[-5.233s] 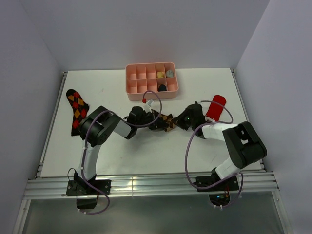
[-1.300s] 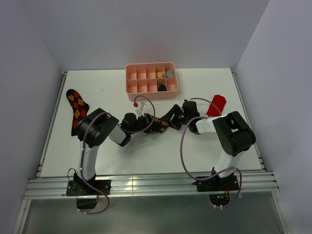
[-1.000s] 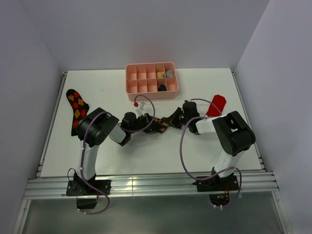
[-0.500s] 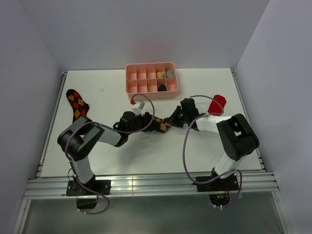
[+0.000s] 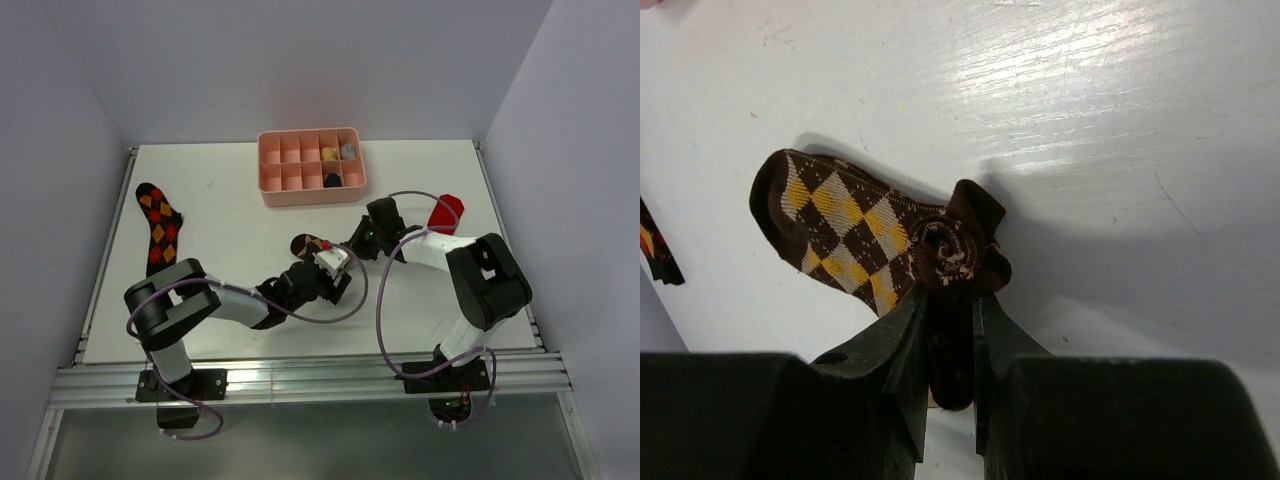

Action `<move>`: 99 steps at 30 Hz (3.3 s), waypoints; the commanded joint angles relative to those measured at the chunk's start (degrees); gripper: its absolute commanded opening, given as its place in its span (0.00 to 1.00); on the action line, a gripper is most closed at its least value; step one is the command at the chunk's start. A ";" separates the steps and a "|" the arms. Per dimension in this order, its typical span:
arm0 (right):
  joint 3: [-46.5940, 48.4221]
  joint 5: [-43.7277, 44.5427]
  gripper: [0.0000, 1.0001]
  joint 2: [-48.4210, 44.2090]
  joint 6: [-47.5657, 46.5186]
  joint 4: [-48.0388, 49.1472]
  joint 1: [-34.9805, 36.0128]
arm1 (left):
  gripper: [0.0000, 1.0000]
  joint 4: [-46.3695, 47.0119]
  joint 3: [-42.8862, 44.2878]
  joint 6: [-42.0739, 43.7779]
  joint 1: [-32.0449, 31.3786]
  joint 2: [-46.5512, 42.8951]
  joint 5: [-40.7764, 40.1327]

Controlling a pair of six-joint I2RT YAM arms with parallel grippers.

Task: Roll the socks
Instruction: Roll the sock at the center of the board.

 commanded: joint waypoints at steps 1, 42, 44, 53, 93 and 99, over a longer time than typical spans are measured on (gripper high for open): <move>1.62 1.76 0.00 -1.64 -1.66 -3.31 0.58 | 0.82 4.16 2.94 13.49 -2.49 3.42 -8.72; -2.68 -0.70 0.57 -9.90 0.36 5.12 0.66 | 0.00 -8.59 1.90 -23.97 2.50 3.44 -1.54; -3.12 -1.23 0.59 -10.16 0.36 6.00 0.58 | 0.00 -7.62 -0.03 -27.60 5.67 3.26 2.59; -5.75 -6.23 0.68 -7.27 1.15 10.83 0.67 | 0.01 -1.02 -4.96 -40.27 13.14 5.19 12.44; -9.10 -13.98 0.08 6.36 7.21 27.55 1.10 | 0.01 7.95 -4.52 -53.02 21.32 16.89 30.47; -8.66 -11.78 0.00 4.43 5.55 24.04 1.11 | 0.31 4.87 -4.25 -49.86 21.32 13.82 27.49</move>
